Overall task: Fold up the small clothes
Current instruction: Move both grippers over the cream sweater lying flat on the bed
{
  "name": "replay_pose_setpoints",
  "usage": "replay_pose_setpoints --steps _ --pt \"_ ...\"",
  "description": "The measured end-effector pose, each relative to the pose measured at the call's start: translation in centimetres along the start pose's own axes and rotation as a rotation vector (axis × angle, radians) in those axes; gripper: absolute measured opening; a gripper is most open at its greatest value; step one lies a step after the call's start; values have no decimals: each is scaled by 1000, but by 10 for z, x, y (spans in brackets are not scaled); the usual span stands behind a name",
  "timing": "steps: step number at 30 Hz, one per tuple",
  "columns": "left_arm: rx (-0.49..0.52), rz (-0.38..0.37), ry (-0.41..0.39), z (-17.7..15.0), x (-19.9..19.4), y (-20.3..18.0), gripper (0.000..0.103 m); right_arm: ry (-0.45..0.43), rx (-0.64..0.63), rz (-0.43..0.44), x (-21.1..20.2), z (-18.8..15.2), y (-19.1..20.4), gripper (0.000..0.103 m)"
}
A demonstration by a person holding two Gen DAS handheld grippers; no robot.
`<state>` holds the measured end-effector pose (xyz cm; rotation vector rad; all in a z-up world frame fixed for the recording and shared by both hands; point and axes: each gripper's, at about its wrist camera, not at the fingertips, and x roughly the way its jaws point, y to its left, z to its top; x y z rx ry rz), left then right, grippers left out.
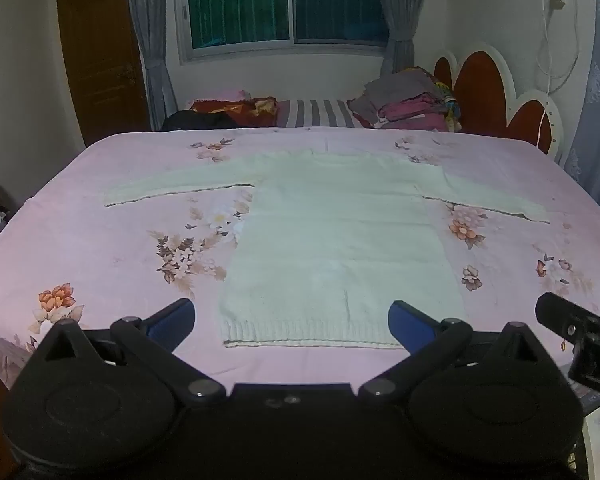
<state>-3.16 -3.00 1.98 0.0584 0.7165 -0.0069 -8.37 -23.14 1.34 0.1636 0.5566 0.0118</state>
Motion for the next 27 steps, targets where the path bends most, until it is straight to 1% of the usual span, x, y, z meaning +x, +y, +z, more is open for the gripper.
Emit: replay_pose_setpoints --steps 4,11,15,21,24,27 --pt "-2 5 -5 -1 -1 1 103 0 5 -2 2 -2 7 103" --pt "2 14 -15 -1 -5 5 103 -3 -7 -7 4 2 -1 103" --pt "0 18 -15 -1 -5 6 103 -5 -9 -18 6 2 5 103" --pt "-3 22 -17 -1 -6 8 103 -9 -20 -38 8 2 3 103" --pt "0 22 -16 -1 -6 8 103 -4 -5 -30 9 2 2 103" --pt "1 22 -15 -1 -6 7 103 -15 -17 -37 9 0 1 103"
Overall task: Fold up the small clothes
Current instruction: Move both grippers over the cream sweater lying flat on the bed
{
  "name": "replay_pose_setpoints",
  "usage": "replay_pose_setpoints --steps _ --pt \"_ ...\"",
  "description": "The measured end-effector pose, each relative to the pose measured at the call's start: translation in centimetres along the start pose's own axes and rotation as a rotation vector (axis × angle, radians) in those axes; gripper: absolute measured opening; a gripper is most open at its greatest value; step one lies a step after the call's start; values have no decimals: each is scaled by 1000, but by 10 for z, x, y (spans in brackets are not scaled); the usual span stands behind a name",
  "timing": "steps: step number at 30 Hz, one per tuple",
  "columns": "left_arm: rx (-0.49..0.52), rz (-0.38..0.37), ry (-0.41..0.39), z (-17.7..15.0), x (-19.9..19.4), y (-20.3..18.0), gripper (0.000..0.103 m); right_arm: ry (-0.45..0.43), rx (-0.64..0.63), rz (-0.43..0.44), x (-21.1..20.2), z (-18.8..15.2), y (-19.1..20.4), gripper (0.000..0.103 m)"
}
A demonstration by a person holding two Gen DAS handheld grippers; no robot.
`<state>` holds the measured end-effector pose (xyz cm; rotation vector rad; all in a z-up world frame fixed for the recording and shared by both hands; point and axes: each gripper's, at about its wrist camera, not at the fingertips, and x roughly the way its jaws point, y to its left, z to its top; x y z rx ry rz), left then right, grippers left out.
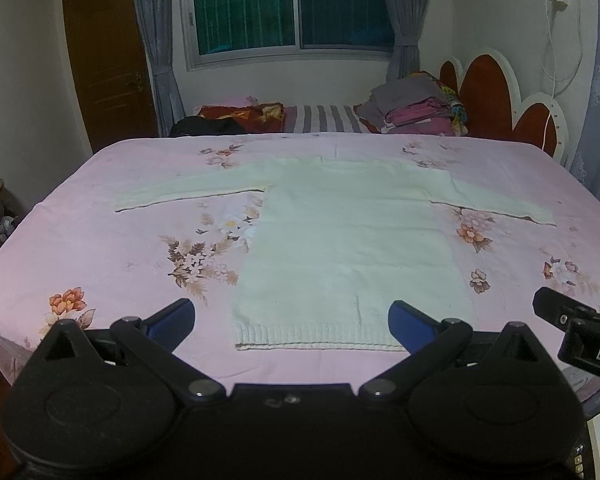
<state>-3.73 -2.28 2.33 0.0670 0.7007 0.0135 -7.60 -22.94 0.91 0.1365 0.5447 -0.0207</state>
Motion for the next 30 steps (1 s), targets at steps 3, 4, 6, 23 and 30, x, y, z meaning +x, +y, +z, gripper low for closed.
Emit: replay_pose_setpoints --steps 3,4,6,23,30 --pt "-1 1 2 0 1 0 103 -8 -5 -4 1 0 -2 103" --pt "-2 1 3 0 1 0 103 -7 -3 -3 2 0 -2 103" --pt "-3 0 7 1 1 0 103 0 -12 -9 2 1 -2 103" --pt "-10 16 28 3 13 -2 103 103 62 24 15 -4 -3 103" --pt "-13 21 42 4 22 -1 103 93 70 28 20 -3 -4 103"
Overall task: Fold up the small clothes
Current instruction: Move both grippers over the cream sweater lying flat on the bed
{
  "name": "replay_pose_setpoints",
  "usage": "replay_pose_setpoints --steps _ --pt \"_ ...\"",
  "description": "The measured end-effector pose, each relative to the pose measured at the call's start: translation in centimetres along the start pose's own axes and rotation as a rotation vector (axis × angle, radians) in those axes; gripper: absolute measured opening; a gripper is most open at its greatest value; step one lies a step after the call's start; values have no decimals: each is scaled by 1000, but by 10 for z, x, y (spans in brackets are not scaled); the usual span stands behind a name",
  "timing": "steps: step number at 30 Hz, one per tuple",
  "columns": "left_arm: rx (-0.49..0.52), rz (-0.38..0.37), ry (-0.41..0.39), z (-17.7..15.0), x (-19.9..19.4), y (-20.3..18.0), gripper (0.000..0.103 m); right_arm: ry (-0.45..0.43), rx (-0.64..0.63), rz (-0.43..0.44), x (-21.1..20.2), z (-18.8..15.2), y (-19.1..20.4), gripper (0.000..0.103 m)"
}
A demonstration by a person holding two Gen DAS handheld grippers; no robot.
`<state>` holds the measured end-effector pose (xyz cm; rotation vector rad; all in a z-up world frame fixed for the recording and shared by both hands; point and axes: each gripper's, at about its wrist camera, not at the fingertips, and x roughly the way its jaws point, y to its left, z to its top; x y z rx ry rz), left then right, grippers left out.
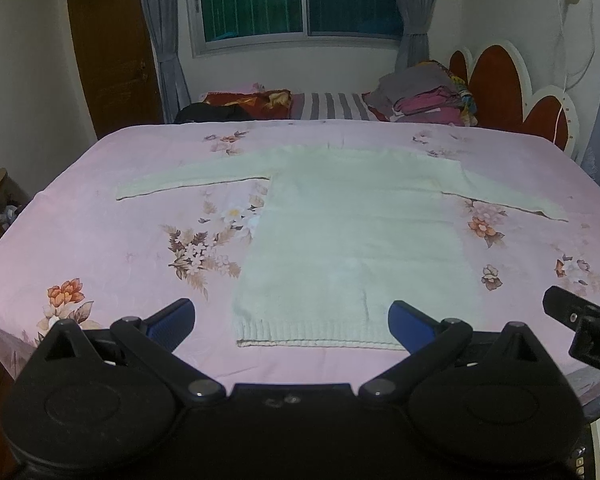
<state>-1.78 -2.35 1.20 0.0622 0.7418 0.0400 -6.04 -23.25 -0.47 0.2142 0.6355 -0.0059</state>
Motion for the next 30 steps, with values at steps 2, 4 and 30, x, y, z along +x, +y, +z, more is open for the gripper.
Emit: replay_pose_setpoints --steps 2,4,30 --pt "1 0 3 1 3 0 103 -7 -3 0 1 0 -1 103" --pt "0 4 5 2 6 0 103 0 3 0 2 0 -1 103" --pt "-37 20 93 54 138 29 102 -13 -10 -74 106 25 -2 103"
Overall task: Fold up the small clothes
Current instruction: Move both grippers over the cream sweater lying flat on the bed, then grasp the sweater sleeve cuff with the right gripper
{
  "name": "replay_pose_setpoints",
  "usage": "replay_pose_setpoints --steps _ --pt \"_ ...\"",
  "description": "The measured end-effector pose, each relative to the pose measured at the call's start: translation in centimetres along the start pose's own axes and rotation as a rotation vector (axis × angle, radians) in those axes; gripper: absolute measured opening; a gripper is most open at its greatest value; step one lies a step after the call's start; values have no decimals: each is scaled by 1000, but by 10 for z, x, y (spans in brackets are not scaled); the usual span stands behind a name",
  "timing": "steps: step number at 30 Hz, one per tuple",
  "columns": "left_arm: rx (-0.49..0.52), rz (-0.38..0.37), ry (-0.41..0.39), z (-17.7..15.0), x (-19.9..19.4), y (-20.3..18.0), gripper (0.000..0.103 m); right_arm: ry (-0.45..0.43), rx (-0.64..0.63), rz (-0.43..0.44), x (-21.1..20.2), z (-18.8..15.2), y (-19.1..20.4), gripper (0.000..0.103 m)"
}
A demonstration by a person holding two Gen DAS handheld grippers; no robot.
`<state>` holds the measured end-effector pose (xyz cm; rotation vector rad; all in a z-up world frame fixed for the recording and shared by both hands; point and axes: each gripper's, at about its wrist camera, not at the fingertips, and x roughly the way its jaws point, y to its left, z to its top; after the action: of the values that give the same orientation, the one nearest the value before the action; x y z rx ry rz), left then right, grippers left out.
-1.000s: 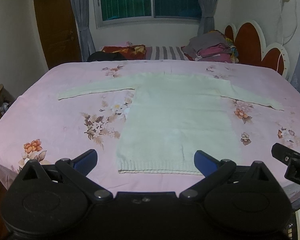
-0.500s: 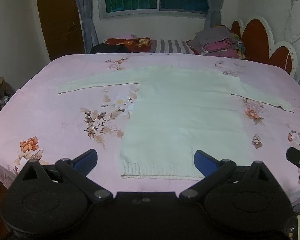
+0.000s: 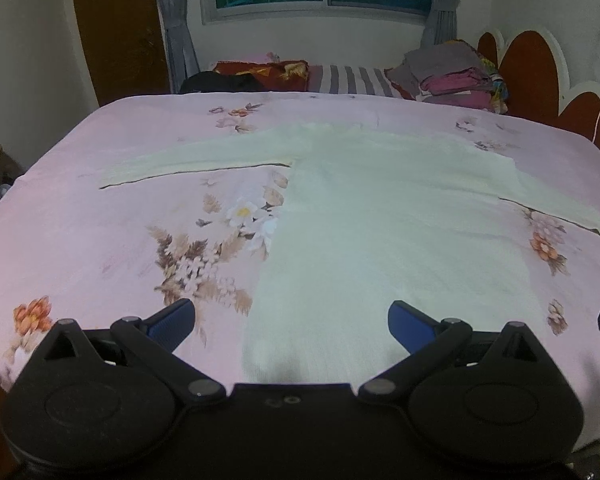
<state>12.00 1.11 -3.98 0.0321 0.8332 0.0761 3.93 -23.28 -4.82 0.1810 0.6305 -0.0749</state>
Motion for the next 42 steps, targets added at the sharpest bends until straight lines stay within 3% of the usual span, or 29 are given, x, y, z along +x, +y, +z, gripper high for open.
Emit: replay_pose_setpoints --steps 10,15,19,27,28,29,31,42 --pt "48 -61 -13 45 73 10 99 32 6 0 84 32 10 103" --pt "51 -82 -37 63 100 11 100 47 20 -63 118 46 1 103" --pt "40 -89 -31 76 119 7 99 46 64 -106 139 56 -19 102" --pt "10 -32 7 98 153 -11 100 45 135 -199 176 78 -92 102" --pt "-5 -30 17 101 156 -14 100 44 142 -209 182 82 -103 100" --pt "-19 -29 25 105 160 -18 100 50 151 -221 190 85 -115 77" --pt "-20 -23 23 111 166 -26 100 79 192 -227 205 92 -141 60" --pt "-7 44 63 130 202 -77 101 173 410 -250 275 106 -261 60"
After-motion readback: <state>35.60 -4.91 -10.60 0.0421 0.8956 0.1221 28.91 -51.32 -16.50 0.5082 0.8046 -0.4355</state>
